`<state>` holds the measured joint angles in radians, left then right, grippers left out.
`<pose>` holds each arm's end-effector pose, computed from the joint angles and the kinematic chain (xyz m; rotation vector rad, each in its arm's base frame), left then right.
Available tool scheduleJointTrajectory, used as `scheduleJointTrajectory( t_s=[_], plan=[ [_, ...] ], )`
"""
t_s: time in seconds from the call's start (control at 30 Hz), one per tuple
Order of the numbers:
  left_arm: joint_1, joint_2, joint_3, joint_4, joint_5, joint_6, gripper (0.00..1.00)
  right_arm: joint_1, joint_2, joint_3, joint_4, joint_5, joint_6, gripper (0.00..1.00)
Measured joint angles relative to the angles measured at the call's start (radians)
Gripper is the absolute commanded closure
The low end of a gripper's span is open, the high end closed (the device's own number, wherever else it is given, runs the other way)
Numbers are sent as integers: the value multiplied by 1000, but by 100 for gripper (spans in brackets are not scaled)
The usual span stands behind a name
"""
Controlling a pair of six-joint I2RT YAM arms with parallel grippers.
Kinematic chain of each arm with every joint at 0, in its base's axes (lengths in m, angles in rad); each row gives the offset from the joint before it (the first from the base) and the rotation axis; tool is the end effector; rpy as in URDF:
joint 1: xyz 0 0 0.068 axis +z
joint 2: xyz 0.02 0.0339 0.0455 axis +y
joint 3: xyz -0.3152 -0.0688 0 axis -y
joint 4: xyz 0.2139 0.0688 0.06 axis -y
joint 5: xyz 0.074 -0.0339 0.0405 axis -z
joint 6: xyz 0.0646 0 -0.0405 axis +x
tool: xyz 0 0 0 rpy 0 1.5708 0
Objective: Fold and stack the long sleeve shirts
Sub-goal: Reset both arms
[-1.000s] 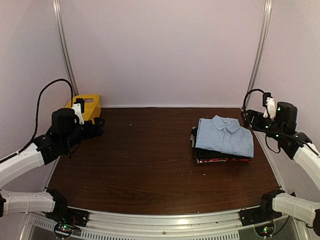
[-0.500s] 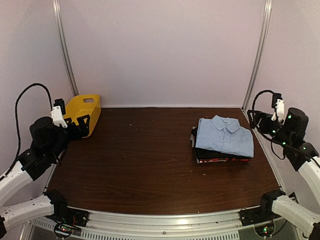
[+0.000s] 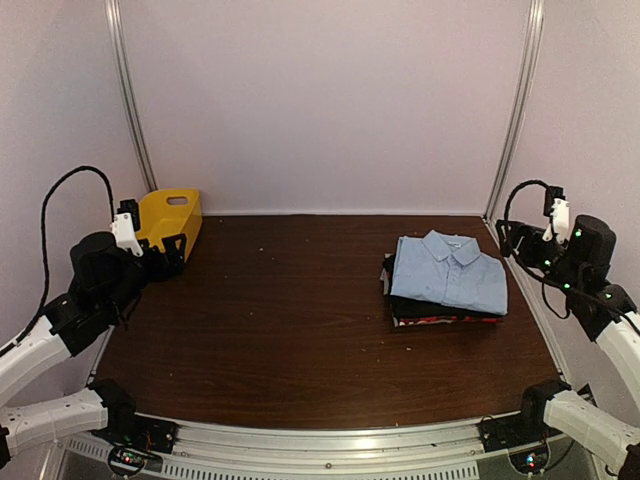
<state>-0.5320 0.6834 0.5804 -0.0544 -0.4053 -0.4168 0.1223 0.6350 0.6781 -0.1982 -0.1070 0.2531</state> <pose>0.1217 -0.0421 0.3293 -0.2001 1.7165 -0.3527 0.1122 0.0207 0.3483 0.0341 1.7387 0.3688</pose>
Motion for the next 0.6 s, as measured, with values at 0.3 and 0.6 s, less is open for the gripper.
scheduleJointTrajectory(
  t_s=[0.3, 0.6],
  plan=[
    [0, 8, 0, 0, 0, 0, 2, 0, -6, 0, -7, 4, -8, 0],
    [0, 7, 0, 0, 1, 0, 2, 0, -16, 0, -14, 8, -11, 0]
  ],
)
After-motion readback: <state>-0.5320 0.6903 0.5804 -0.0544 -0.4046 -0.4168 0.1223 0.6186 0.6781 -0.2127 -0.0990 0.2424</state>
